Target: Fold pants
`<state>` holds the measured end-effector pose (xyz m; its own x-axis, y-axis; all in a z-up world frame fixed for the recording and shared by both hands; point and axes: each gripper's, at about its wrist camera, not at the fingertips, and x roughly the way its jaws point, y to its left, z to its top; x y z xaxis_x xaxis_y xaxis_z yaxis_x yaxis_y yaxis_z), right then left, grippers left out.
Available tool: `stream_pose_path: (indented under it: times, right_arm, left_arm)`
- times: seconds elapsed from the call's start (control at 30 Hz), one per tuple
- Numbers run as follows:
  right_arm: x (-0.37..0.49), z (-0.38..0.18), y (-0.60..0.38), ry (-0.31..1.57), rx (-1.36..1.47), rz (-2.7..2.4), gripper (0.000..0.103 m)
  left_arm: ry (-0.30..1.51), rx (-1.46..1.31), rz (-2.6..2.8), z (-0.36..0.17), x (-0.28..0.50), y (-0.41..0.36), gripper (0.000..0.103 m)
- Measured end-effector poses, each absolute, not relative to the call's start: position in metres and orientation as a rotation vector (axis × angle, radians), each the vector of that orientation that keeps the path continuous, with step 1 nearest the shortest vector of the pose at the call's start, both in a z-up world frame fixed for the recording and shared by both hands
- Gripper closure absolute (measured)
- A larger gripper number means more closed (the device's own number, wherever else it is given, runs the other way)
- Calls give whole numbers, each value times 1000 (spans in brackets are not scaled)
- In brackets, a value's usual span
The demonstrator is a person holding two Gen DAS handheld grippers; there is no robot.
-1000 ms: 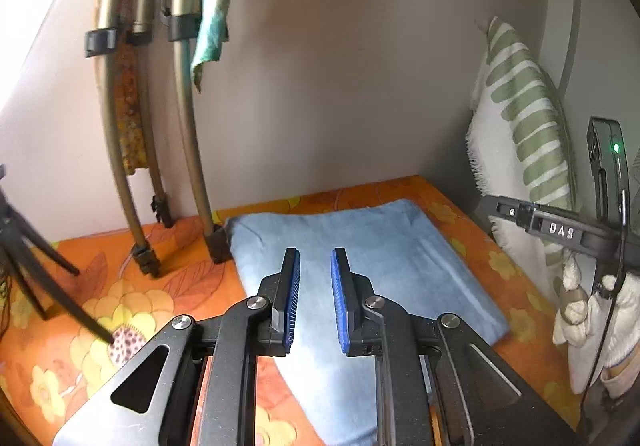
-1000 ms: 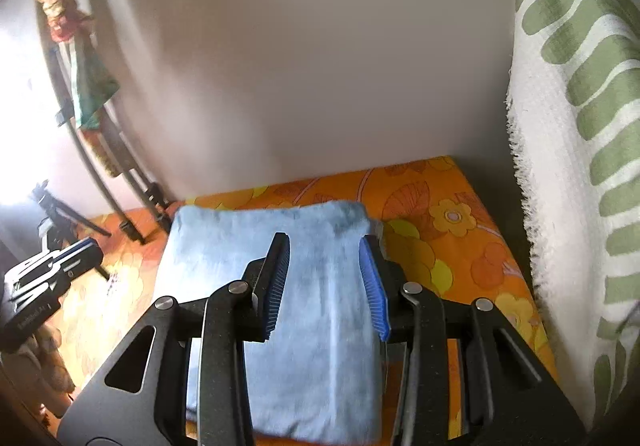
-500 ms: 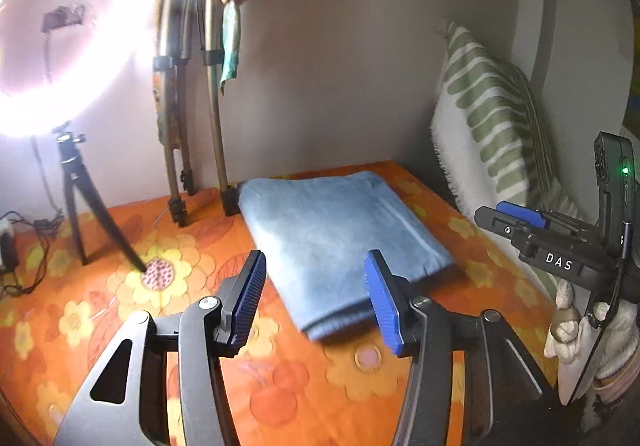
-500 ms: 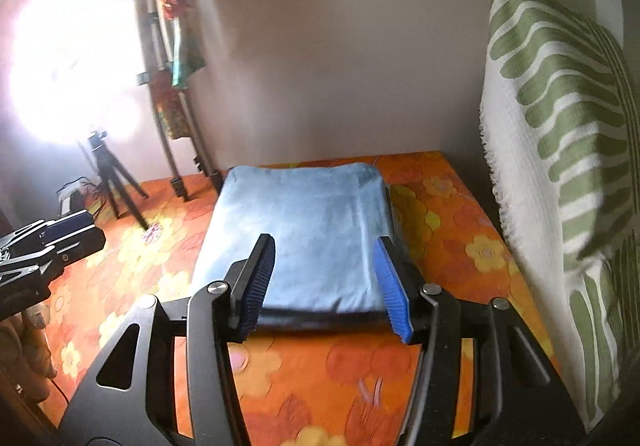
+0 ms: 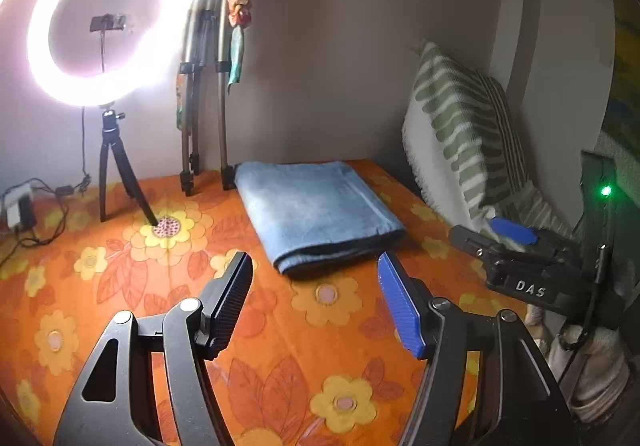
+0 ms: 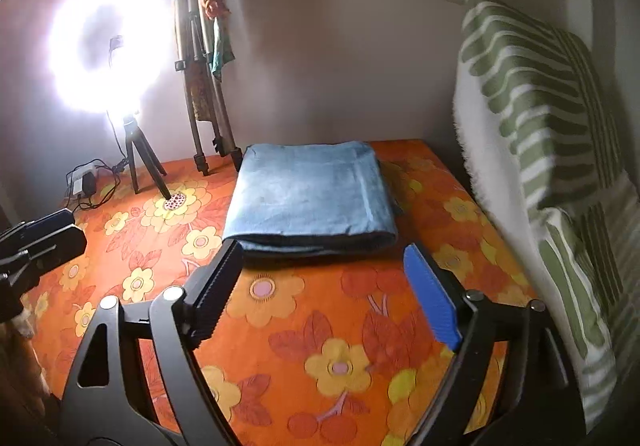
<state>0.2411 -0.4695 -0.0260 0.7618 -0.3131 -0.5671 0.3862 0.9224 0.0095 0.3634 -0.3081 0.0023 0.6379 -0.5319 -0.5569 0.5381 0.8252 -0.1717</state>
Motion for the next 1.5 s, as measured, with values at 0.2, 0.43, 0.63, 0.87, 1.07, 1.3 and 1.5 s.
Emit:
stream_pose_path:
  times: [0.2,0.43,0.63,0.87,1.07,1.3,1.5]
  right_arm:
    - [216,-23,-455,553,106,-432,8]
    - [206,-22,-453,518,98,-454,2]
    - [211,-26,-452,518,75,-450,1]
    - [217,-33,-453,537,55,-449,0]
    - [216,-35,-453,540,52,-450,0]
    - [215,-37,-453,547,53,-444,0]
    - [217,-40,-448,557,32,-443,0]
  left_arm:
    - [649,10,-604,-2,340,-304,38]
    - [678,3,-559,-14,328,-297,29]
    - [706,23,-519,-26,332,-296,28]
    - [716,18,-484,-27,335,-293,24]
    - [708,29,-489,-25,330,-296,23]
    - [698,31,-484,-23,329,-295,20]
    - [698,21,-479,-23,330,-292,17]
